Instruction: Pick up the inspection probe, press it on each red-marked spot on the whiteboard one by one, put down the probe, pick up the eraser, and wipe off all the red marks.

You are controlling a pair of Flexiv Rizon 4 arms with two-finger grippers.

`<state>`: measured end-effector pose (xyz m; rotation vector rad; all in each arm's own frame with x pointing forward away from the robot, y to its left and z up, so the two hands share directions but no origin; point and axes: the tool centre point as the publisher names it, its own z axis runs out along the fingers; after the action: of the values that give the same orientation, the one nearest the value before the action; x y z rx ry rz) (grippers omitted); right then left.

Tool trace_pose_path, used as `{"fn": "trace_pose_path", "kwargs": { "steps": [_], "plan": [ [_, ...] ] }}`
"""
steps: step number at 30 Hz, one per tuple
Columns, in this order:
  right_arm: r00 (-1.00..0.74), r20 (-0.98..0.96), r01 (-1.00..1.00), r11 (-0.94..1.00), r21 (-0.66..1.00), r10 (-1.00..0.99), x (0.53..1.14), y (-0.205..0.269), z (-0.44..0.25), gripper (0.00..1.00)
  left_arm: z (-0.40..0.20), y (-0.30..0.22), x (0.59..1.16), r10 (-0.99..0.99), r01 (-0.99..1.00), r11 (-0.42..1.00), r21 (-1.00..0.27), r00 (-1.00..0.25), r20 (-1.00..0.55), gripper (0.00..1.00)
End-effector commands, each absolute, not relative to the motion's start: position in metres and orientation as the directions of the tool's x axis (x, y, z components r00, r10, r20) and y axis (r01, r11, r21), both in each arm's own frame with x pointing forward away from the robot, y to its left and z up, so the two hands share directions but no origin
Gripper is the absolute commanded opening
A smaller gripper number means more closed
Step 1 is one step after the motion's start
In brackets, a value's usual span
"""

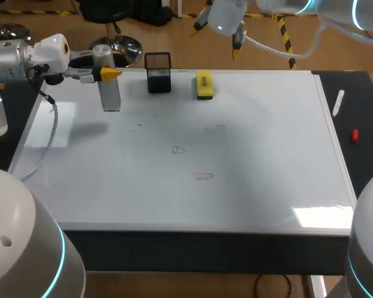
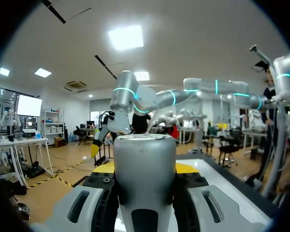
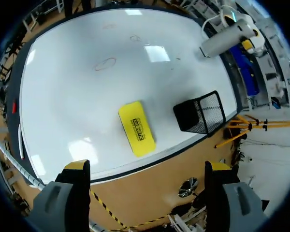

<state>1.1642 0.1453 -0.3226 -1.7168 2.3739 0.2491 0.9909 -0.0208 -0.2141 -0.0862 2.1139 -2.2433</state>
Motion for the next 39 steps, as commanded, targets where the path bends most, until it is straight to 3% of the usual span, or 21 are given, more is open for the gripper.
{"fn": "trace_pose_path", "kwargs": {
  "steps": [1,17,39],
  "plan": [
    [-0.219,-0.115,-0.97,0.229,-0.08,-0.969,1.157,0.149,-0.327,1.0,-0.213,-0.021,0.989,-0.085,0.006,-0.058,-0.998,-0.996,-0.001,0.0],
    [-0.16,-0.19,-0.977,0.183,-0.112,-0.969,1.145,0.146,-0.351,1.0,-0.213,-0.021,0.989,-0.085,0.006,-0.058,-0.998,-0.996,-0.001,0.0],
    [0.025,-0.146,-1.0,-0.023,-0.015,-0.989,1.145,0.163,-0.38,1.0,-0.213,-0.021,0.989,-0.085,0.006,-0.058,-0.998,-0.996,-0.001,0.0]
  ]
}}
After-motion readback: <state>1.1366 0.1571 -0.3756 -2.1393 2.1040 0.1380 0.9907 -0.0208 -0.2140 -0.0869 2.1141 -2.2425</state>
